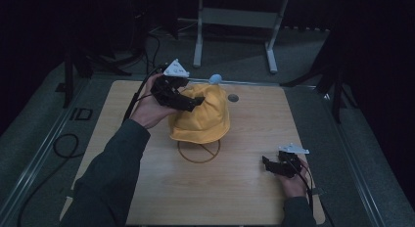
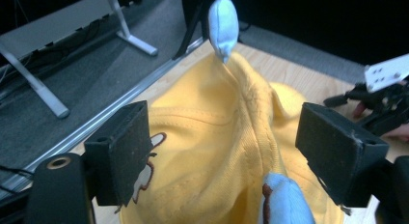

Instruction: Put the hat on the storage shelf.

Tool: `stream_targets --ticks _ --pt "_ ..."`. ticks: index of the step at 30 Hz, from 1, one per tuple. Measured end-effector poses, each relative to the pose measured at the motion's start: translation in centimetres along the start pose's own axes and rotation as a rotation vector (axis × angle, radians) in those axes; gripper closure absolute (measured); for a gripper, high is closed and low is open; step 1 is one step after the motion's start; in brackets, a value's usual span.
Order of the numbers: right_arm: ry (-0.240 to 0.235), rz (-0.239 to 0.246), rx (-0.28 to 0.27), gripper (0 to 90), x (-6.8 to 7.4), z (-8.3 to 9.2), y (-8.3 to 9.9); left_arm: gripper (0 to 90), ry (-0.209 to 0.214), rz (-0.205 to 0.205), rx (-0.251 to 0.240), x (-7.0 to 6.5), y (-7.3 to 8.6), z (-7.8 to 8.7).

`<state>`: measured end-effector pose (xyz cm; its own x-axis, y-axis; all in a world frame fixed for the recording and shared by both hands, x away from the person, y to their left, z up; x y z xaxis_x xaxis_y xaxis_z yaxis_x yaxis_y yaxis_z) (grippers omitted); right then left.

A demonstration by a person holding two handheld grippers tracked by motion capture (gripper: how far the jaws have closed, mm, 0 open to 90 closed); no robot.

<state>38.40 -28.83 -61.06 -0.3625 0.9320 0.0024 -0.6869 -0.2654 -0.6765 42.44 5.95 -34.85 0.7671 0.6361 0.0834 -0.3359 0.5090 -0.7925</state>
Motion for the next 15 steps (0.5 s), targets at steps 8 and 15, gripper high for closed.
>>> stream_targets --ticks 8,15 --pt "-0.002 0.002 -0.001 23.4 0.0 0.0 0.0 22.4 0.023 0.057 -0.085 0.9 -0.1 2.3" --pt "-0.003 0.004 -0.001 23.3 0.0 0.0 0.0 26.1 -0.004 0.109 -0.137 1.8 0.9 4.6"
Point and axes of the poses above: each handheld gripper's, and its own axes: z roughly backward along the jaws, y roughly out of its underside, x roughly to its left, the point moved 7 cm from there along -z, roughly forward along the jaws, and after that the axes turned 5 degrees about x, right-handed, at the moved point
